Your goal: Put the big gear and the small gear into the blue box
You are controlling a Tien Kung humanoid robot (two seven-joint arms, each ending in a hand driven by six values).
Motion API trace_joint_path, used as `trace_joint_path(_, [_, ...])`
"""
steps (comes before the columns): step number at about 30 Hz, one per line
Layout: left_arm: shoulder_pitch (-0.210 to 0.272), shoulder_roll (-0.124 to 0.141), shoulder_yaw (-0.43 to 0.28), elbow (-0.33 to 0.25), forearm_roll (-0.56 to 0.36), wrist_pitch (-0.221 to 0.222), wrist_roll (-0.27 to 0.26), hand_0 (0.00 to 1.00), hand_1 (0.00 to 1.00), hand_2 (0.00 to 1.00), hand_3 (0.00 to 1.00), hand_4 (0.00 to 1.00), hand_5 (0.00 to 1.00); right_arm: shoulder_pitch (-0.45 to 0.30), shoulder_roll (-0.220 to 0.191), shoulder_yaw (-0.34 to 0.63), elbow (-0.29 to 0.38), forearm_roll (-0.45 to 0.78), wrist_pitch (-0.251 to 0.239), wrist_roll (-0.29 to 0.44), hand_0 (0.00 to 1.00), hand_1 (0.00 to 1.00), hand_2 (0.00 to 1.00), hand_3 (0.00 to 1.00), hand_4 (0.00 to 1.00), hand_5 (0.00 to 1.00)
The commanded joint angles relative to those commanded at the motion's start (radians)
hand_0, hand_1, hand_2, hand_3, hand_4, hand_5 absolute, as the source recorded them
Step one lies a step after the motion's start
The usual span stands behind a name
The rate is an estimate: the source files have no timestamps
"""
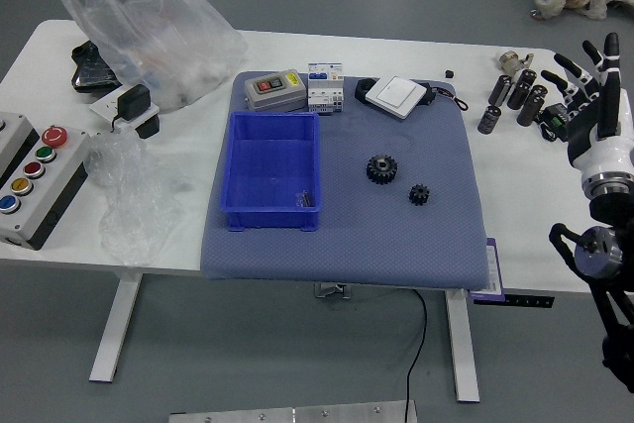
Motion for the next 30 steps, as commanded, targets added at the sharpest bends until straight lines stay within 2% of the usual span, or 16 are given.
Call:
trace_joint_path(1, [0.000,0.000,0.000,0.000,0.000,0.000,0.000,0.622,0.520,0.517,0.663,0.696,0.274,0.004,-0.006,-0.002,0.008,-0.024,0.009,-0.024,0.998,0.748,0.838,0.946,0.979,0.503])
trace_joint_path(2, [0.000,0.000,0.000,0.000,0.000,0.000,0.000,0.622,0.520,0.517,0.663,0.696,0.274,0.007,-0.011,-0.004,0.013,-0.042,0.017,-0.042,0.998,0.748,0.838,0.946,0.979,0.503])
trace_joint_path(7, [0.000,0.001,-0.002,0.000,0.001,0.000,0.000,0.622,0.520,0.517,0.663,0.696,0.274,0.046,-0.048,-0.038,0.051,-0.234,0.093,-0.227,0.998,0.748,0.838,0.946,0.979,0.503])
trace_joint_path(8, [0.000,0.000,-0.002,0.000,0.001,0.000,0.000,0.622,0.520,0.517,0.663,0.696,0.274,0.054,-0.051,-0.048,0.054,-0.276,0.099,-0.261,0.695,0.577,0.794,0.896,0.895,0.377])
trace_joint_path(13, [0.000,0.001,-0.004,0.000,0.002,0.001,-0.001,0.622,0.520,0.517,0.663,0.696,0.274,0.074,-0.057,-0.108,0.066,-0.464,0.098,-0.378,0.695,0.577,0.794,0.896,0.895,0.377])
trace_joint_path(14, [0.000,0.001,-0.004,0.000,0.002,0.001,-0.001,0.622,0.519,0.517,0.663,0.696,0.274,0.078,-0.057,-0.126,0.069,-0.500,0.095,-0.395,0.405,0.501,0.770,0.862,0.876,0.327])
trace_joint_path(19, [0.005,0.001,-0.006,0.000,0.005,0.001,0.001,0.622,0.519,0.517,0.663,0.696,0.274,0.099,-0.042,-0.215,0.069,-0.693,0.092,-0.427,0.405,0.501,0.770,0.862,0.876,0.327])
trace_joint_path(20, [0.006,0.000,-0.007,0.000,0.005,0.001,0.001,0.622,0.520,0.516,0.663,0.696,0.274,0.103,-0.036,-0.231,0.065,-0.726,0.092,-0.429,0.339,0.499,0.775,0.858,0.865,0.305])
trace_joint_path(24, [0.007,0.000,-0.007,0.000,0.007,0.001,0.001,0.622,0.520,0.516,0.663,0.696,0.274,0.120,-0.011,-0.297,0.034,-0.873,0.090,-0.432,0.339,0.499,0.775,0.858,0.865,0.305])
trace_joint_path(30, [0.006,0.002,-0.007,0.000,0.006,0.002,0.000,0.622,0.519,0.516,0.663,0.696,0.274,0.131,0.007,-0.367,0.008,-1.014,0.108,-0.452,0.333,0.505,0.780,0.856,0.858,0.295])
